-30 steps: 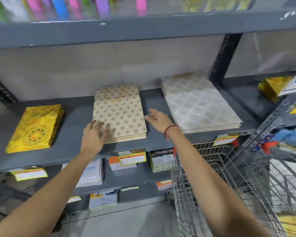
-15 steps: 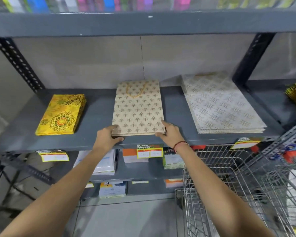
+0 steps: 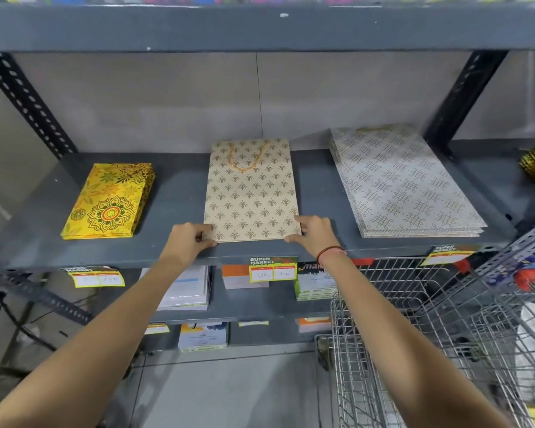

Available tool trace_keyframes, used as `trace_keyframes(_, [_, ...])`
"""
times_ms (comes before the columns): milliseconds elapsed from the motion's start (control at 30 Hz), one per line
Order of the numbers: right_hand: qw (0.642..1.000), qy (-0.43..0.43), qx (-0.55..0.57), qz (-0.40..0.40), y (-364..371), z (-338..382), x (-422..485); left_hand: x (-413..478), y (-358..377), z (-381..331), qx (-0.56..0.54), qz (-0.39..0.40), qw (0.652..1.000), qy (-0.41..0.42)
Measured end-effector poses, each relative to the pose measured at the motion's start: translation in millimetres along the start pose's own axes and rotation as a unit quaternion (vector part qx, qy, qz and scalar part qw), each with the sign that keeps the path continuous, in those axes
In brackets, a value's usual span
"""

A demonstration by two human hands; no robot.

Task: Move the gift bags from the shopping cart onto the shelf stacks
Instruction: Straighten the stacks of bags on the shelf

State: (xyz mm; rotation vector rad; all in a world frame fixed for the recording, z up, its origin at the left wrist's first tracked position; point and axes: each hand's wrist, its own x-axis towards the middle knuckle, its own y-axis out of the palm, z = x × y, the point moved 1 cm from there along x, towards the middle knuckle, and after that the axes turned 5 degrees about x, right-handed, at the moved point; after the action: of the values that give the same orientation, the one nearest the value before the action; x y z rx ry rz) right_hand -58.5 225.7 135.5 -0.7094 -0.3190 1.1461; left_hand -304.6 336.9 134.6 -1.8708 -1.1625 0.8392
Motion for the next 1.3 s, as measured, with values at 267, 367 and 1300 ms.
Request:
trace_keyframes(267, [0.998, 0.010, -0.057, -0.003, 3.8, 4.0, 2.7, 9.8, -5.7, -2.9, 0.154, 0.056, 0.986, 0.042])
trace_keyframes(367, [0.998, 0.005, -0.064, -0.004, 5.1, 5.7, -1.6, 8.5, -7.0, -4.3, 0.196, 0.062, 0.977, 0.057])
trace_keyframes(1300, [0.987, -0.122, -0.051, 0.093, 206.0, 191.3, 17.9, -10.0, -121.3, 208.5, -0.014, -0.111, 0.987, -0.115])
